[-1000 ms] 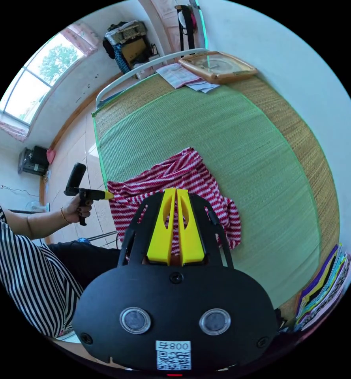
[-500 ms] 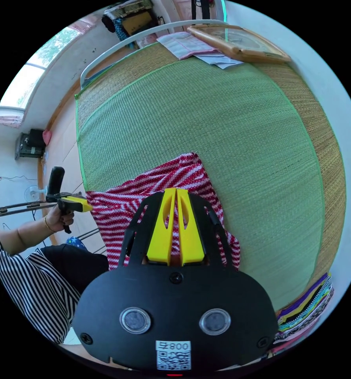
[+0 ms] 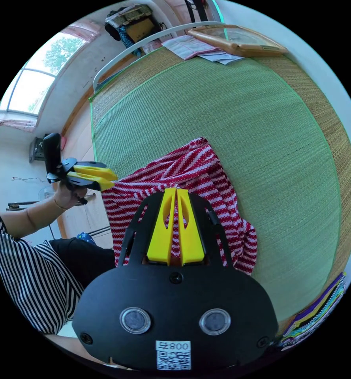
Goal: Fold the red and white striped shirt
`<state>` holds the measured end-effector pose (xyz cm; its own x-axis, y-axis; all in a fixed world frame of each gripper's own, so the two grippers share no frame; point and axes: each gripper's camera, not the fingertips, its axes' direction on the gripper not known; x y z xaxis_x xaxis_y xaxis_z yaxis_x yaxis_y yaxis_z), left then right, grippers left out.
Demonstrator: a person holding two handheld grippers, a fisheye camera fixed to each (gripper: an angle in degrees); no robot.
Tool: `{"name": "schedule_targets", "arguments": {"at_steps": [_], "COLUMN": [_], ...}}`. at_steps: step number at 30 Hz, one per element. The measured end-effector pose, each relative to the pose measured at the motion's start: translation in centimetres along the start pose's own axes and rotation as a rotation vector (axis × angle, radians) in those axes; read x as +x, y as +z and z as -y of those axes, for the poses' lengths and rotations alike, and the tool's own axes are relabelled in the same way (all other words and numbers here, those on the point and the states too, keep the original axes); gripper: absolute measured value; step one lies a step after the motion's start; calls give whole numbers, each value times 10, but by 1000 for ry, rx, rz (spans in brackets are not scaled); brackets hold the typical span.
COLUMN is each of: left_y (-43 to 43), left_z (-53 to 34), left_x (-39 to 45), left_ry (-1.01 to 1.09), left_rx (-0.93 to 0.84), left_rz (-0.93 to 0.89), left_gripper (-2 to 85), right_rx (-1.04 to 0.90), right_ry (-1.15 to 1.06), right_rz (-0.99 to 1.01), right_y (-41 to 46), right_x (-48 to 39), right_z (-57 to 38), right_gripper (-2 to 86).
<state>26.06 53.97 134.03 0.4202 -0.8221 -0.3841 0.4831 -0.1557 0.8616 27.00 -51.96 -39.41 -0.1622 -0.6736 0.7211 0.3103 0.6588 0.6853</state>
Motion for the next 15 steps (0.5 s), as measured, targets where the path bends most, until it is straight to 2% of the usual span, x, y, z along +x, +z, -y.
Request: {"name": "schedule_targets", "arguments": {"at_steps": [4, 11, 15], "left_y": [35, 15, 19], "left_z": [24, 23, 25], "left_x": [25, 45, 52], "left_ry": [82, 6, -20], "left_rx": [-159, -37, -52], "left_rz": [103, 147, 132], "left_gripper": [22, 4, 5], "right_rx": [15, 52, 67], "right_ry": [7, 22, 41], "right_rz": [11, 26, 49], "right_y": [4, 16, 29], "right_x": [6, 22, 33], "right_z": [-4, -10, -7], "right_gripper": [-3, -1, 0]}}
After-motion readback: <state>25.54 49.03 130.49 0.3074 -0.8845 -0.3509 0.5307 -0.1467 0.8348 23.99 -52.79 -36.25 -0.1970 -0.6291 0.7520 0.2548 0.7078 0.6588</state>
